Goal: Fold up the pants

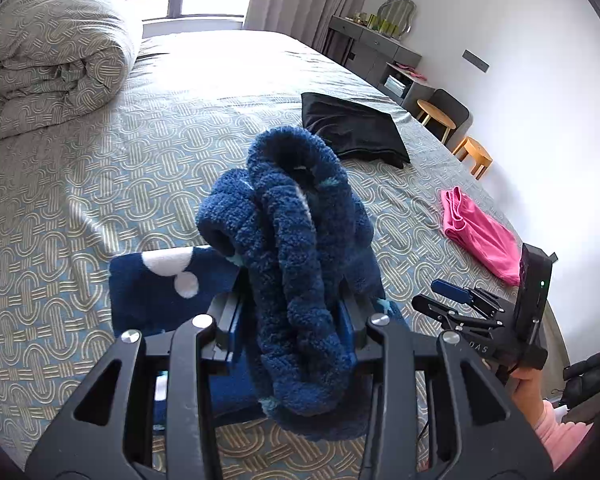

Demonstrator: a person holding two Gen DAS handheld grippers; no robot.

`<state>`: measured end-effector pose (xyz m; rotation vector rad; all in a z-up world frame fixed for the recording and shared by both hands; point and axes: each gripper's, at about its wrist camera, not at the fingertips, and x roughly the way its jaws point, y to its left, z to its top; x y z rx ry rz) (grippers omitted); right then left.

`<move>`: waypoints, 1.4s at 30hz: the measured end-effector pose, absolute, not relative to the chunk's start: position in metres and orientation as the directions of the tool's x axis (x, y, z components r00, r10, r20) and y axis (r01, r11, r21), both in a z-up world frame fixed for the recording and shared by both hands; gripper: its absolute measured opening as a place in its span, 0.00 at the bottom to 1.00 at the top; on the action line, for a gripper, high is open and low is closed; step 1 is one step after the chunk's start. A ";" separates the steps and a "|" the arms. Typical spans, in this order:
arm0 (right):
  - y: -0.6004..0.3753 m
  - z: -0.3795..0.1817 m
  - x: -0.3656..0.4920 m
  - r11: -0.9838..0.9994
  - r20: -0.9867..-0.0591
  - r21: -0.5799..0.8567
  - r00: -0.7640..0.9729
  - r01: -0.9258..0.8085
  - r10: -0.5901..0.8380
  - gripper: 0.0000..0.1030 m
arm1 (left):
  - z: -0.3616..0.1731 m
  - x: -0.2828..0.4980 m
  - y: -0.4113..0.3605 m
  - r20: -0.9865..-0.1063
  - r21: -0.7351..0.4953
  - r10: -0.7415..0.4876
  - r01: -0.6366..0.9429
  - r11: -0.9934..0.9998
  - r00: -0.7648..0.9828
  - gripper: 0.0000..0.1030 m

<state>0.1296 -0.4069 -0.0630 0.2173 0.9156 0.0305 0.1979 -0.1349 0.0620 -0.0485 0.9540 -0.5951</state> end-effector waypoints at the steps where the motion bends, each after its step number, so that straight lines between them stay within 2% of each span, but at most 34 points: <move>1: -0.408 -0.066 0.131 0.971 -0.786 0.230 0.601 0.070 0.143 0.62 | 0.061 0.198 -0.126 -0.756 -0.289 -0.487 0.444 0.848 0.438 0.39; 7: -0.394 -0.075 0.141 0.941 -0.787 0.336 0.556 0.026 0.266 0.62 | 0.032 0.211 -0.074 -0.794 -0.306 -0.435 0.339 0.890 0.425 0.39; 12: -0.355 -0.072 0.151 0.956 -0.795 0.284 0.541 -0.068 0.275 0.63 | -0.027 0.225 -0.050 -0.848 -0.320 -0.397 0.258 0.912 0.351 0.41; 14: -0.340 -0.077 0.156 0.962 -0.807 0.256 0.526 -0.098 0.269 0.66 | -0.063 0.234 -0.044 -0.877 -0.313 -0.364 0.203 0.928 0.313 0.41; 16: -0.326 -0.092 0.163 0.967 -0.837 0.228 0.484 -0.114 0.255 0.72 | -0.091 0.240 -0.036 -0.883 -0.351 -0.378 0.143 0.925 0.277 0.50; 18: -0.318 -0.108 0.167 0.976 -0.867 0.196 0.447 -0.099 0.220 0.72 | -0.102 0.240 -0.025 -0.853 -0.431 -0.434 0.078 0.899 0.290 0.55; 21: -0.320 -0.104 0.165 0.976 -0.864 0.196 0.456 -0.090 0.215 0.72 | -0.098 0.234 -0.025 -0.845 -0.431 -0.439 0.098 0.897 0.306 0.56; 27: -0.325 -0.059 0.168 0.984 -0.819 0.153 0.545 -0.096 0.181 0.71 | -0.071 0.216 -0.031 -0.862 -0.311 -0.349 0.160 0.937 0.366 0.56; 29: -0.321 -0.051 0.169 0.979 -0.812 0.162 0.548 -0.122 0.202 0.59 | -0.060 0.210 -0.030 -0.858 -0.293 -0.330 0.152 0.944 0.393 0.56; 31: -0.313 -0.052 0.167 0.978 -0.825 0.144 0.527 -0.153 0.204 0.41 | -0.042 0.205 -0.027 -0.842 -0.275 -0.311 0.146 0.950 0.441 0.56; 33: -0.308 -0.059 0.160 0.975 -0.840 0.130 0.504 -0.178 0.204 0.36 | -0.020 0.204 -0.029 -0.817 -0.261 -0.303 0.155 0.953 0.490 0.56; 38: -0.323 -0.078 0.141 0.961 -0.834 0.231 0.477 -0.152 0.276 0.37 | 0.025 0.215 -0.077 -0.769 -0.299 -0.421 0.313 0.902 0.481 0.56; 42: -0.338 -0.087 0.139 0.943 -0.822 0.323 0.470 -0.077 0.320 0.54 | 0.025 0.229 -0.156 -0.790 -0.328 -0.503 0.451 0.830 0.351 0.56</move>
